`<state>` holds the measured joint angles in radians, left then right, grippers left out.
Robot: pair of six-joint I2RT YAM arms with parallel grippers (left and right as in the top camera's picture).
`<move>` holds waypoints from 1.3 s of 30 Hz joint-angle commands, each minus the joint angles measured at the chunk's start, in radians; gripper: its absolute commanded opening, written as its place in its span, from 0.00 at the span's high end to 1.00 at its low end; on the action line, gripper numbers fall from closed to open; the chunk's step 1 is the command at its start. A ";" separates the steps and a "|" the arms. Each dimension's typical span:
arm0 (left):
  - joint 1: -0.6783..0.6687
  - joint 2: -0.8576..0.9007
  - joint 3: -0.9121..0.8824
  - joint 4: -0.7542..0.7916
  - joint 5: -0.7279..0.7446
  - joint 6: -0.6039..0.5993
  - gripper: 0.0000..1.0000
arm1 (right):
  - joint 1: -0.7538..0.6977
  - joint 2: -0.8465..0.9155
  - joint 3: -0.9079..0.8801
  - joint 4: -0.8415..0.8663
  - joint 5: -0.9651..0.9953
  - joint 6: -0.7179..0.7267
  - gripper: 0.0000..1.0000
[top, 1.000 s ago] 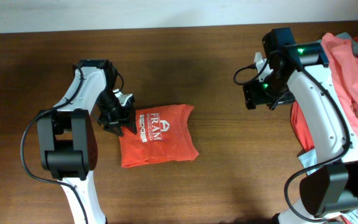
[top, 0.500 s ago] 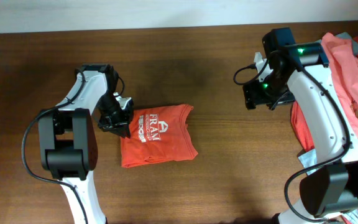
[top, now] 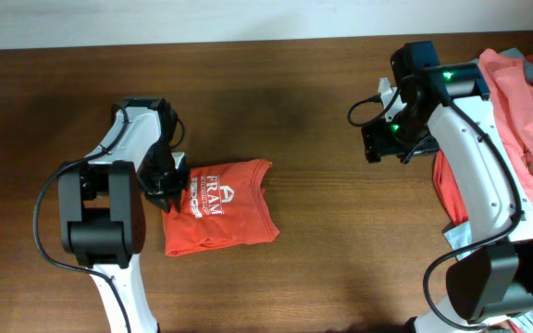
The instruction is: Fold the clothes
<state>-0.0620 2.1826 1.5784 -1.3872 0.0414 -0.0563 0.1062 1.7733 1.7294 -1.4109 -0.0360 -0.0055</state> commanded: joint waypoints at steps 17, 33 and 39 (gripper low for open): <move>-0.015 -0.108 -0.186 -0.024 0.014 -0.052 0.59 | -0.002 0.000 -0.006 -0.004 -0.009 -0.006 0.24; 0.008 -0.436 -0.182 0.343 0.175 0.360 0.27 | -0.002 0.000 -0.006 -0.007 -0.009 -0.006 0.23; 0.070 -0.241 -0.095 0.326 0.226 0.490 0.25 | -0.002 0.000 -0.006 -0.011 -0.009 -0.006 0.23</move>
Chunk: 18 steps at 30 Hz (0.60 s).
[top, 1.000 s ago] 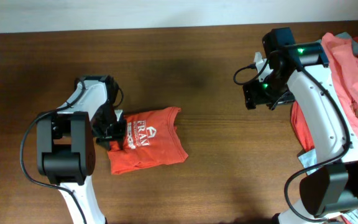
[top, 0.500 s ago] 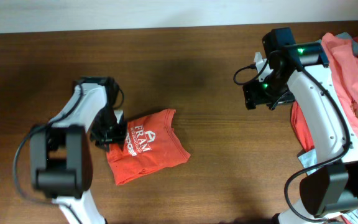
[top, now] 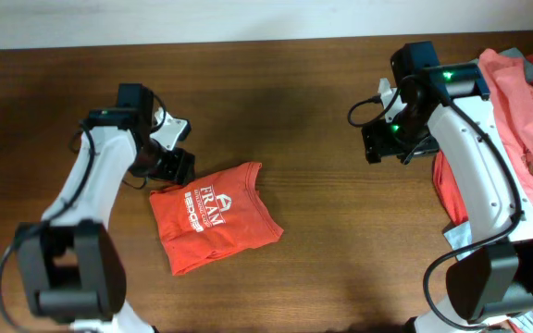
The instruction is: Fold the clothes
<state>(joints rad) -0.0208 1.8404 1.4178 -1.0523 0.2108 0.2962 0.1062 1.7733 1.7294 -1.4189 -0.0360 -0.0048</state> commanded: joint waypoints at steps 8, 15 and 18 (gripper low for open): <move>0.030 0.336 0.144 -0.122 0.103 0.159 0.25 | -0.002 0.000 -0.006 -0.007 -0.009 -0.007 0.23; 0.017 0.441 0.143 -0.243 0.145 0.159 0.25 | -0.002 0.000 -0.006 -0.007 -0.008 -0.007 0.23; 0.017 0.441 0.143 -0.261 0.145 0.159 0.25 | -0.002 0.000 -0.006 -0.006 -0.008 -0.007 0.24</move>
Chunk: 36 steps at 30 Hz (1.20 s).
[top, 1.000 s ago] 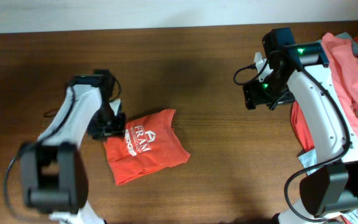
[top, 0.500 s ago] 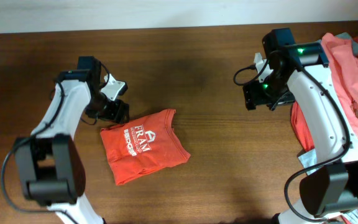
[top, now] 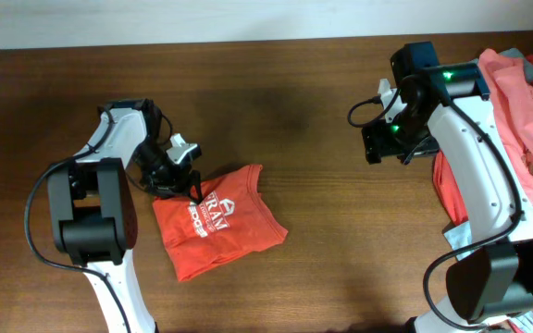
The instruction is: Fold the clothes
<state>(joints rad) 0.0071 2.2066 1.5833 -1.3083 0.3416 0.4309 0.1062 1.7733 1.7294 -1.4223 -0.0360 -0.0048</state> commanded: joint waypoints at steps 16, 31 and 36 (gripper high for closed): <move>0.015 0.075 -0.029 -0.043 0.174 0.061 0.18 | -0.002 0.000 -0.006 -0.003 -0.008 -0.007 0.23; 0.014 0.075 -0.098 -0.053 0.167 0.060 0.31 | -0.002 0.000 -0.006 -0.003 -0.008 -0.007 0.23; 0.011 0.075 -0.124 -0.055 0.189 0.052 0.45 | -0.002 0.000 -0.006 -0.003 -0.009 -0.007 0.23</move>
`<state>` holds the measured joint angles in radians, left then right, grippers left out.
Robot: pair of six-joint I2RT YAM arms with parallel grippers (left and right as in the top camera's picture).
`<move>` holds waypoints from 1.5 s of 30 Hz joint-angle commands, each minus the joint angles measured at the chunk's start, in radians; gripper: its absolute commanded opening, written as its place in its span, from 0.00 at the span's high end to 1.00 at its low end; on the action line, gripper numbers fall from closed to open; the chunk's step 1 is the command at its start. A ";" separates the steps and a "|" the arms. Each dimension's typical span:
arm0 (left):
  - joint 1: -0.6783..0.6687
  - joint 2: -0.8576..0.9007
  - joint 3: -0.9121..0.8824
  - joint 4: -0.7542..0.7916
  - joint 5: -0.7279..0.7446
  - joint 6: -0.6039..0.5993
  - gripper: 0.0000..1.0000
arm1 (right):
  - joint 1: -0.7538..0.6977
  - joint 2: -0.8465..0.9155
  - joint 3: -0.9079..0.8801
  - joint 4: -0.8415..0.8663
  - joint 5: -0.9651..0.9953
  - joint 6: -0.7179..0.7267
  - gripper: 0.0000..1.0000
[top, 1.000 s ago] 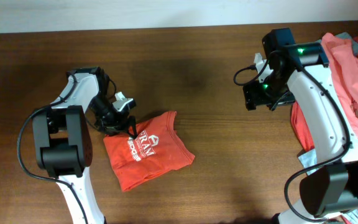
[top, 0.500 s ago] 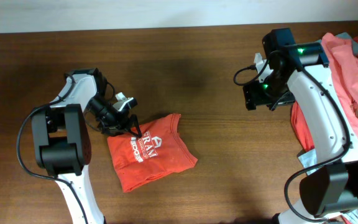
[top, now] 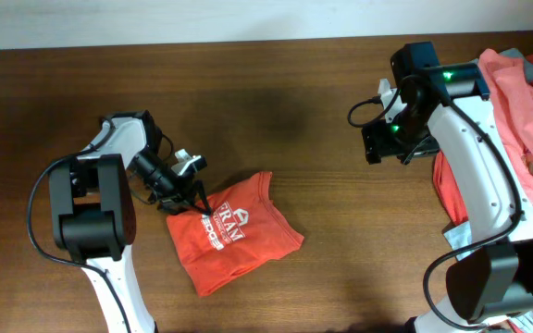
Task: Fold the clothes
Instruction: 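Drag the folded orange shirt leftward to the table's left edge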
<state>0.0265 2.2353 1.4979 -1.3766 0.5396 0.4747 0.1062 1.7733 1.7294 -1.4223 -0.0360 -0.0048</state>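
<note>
A folded orange T-shirt (top: pixel 234 233) with white lettering lies on the brown table, turned at a slant, left of centre. My left gripper (top: pixel 191 197) sits at the shirt's upper left corner, its fingers on the cloth edge; from above I cannot tell whether it grips. My right gripper (top: pixel 375 145) hangs over bare table at the upper right, far from the shirt, and its jaws are hidden under the arm.
A heap of pink and orange clothes (top: pixel 526 120) lies along the right table edge beside the right arm. The table's far edge (top: pixel 202 42) meets a white wall.
The left gripper has shifted slightly right and down. The folded shirt now lies further right and lower, turned more on the slant. The right arm has not moved.
At first the left gripper sat at the shirt's left edge, the shirt lying nearly square. Then the arm was stretched out, gripper at the upper left corner. Since then the shirt has been found further right and more turned each time.
</note>
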 commanded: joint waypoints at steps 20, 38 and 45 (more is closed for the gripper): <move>0.082 0.044 0.132 0.126 -0.001 -0.177 0.99 | -0.002 0.000 -0.006 -0.013 -0.008 -0.007 0.24; 0.599 0.044 0.278 0.263 -0.208 -0.378 0.99 | -0.002 0.000 -0.030 -0.010 -0.005 -0.007 0.23; 0.713 0.044 0.278 0.287 -0.207 -0.381 0.99 | -0.002 0.000 -0.030 -0.011 -0.005 -0.007 0.23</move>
<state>0.7013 2.2677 1.7668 -1.1030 0.3477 0.1066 0.1062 1.7733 1.7035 -1.4326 -0.0360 -0.0048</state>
